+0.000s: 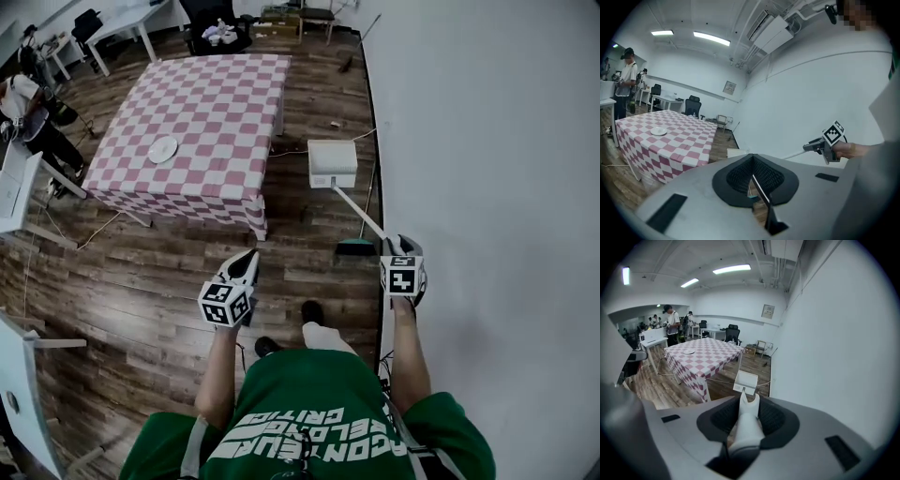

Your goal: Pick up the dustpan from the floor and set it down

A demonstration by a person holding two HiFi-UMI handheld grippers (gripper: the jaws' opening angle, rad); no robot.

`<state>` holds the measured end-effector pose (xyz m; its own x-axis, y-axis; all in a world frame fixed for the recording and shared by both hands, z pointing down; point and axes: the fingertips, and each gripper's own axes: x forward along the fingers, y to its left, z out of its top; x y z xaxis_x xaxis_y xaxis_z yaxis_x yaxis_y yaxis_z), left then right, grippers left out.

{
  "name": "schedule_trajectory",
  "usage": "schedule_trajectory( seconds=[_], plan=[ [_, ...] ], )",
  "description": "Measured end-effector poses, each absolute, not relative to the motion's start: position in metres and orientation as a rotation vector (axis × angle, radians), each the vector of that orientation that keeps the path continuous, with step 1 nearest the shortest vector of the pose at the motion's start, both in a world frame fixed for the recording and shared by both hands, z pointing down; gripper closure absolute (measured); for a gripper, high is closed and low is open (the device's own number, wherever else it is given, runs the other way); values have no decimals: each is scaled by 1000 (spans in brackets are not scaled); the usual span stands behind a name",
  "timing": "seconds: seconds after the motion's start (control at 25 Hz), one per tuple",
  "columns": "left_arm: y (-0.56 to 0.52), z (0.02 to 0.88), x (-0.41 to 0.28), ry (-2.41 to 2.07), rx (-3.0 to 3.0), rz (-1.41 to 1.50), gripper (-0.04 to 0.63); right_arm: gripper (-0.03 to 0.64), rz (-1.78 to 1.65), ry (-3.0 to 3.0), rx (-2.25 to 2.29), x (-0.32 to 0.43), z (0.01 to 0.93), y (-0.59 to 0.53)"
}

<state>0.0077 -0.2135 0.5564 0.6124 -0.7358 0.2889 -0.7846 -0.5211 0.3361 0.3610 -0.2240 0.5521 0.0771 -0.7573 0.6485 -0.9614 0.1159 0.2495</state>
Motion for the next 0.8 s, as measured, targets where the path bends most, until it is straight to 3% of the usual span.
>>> schedule_trajectory(
  seconds=[0.36, 0.8],
  plan=[
    [-222, 537, 38, -1135, 2482, 164, 592, 492, 268, -1726, 1820, 383, 481, -214],
    [-222, 525, 46, -1117, 2500, 148, 592, 492, 263, -1711, 1841, 390, 474, -210]
  ],
)
